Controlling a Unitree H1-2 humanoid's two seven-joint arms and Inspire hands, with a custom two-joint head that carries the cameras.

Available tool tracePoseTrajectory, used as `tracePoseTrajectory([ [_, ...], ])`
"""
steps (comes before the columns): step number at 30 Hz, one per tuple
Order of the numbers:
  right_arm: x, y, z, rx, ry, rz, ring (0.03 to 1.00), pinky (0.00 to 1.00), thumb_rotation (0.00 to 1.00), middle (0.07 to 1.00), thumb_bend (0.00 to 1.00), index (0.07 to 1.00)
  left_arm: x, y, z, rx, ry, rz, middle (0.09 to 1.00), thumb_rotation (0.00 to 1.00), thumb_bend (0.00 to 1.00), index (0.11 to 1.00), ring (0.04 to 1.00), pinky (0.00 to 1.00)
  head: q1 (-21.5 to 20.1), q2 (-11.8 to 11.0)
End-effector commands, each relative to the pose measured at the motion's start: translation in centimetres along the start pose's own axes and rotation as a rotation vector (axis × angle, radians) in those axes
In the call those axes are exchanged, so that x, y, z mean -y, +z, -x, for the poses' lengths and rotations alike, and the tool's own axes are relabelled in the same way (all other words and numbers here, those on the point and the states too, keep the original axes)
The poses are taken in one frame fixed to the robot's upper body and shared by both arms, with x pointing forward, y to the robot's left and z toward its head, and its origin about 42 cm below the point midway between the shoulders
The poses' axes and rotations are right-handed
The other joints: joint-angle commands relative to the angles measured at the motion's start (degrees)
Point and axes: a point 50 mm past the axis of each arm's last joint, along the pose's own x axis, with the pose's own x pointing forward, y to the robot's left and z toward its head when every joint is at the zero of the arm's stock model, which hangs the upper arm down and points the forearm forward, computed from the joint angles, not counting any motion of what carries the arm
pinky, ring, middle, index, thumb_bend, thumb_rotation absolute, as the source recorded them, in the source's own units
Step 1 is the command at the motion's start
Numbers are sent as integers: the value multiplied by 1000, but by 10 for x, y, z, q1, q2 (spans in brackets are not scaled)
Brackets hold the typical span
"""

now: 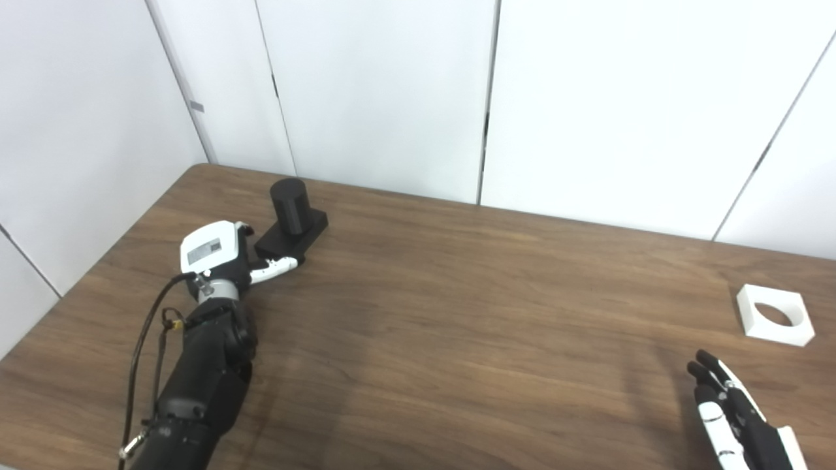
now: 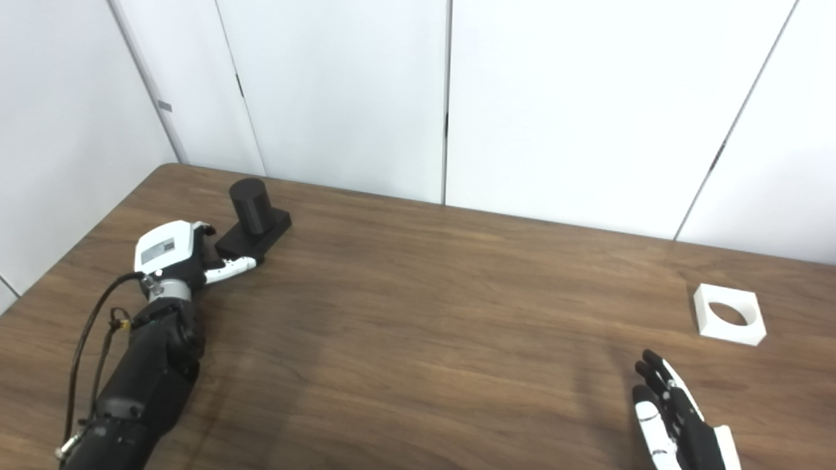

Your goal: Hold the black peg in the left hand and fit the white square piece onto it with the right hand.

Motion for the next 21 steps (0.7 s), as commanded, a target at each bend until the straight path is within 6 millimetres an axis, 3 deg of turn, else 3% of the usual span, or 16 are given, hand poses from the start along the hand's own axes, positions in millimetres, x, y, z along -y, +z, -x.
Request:
tracePoseTrajectory([
  [1, -8, 0, 4, -11, 14, -27, 925, 961, 765, 876, 196, 877, -35, 10, -20, 22, 120, -4, 881, 732, 890, 796, 908, 931, 0, 1],
  [21, -4, -1, 5, 1, 16, -23, 926, 985, 750, 874, 198, 878, -28, 17, -25, 34, 156, -17, 819, 684, 885, 705, 863, 891, 2, 4],
])
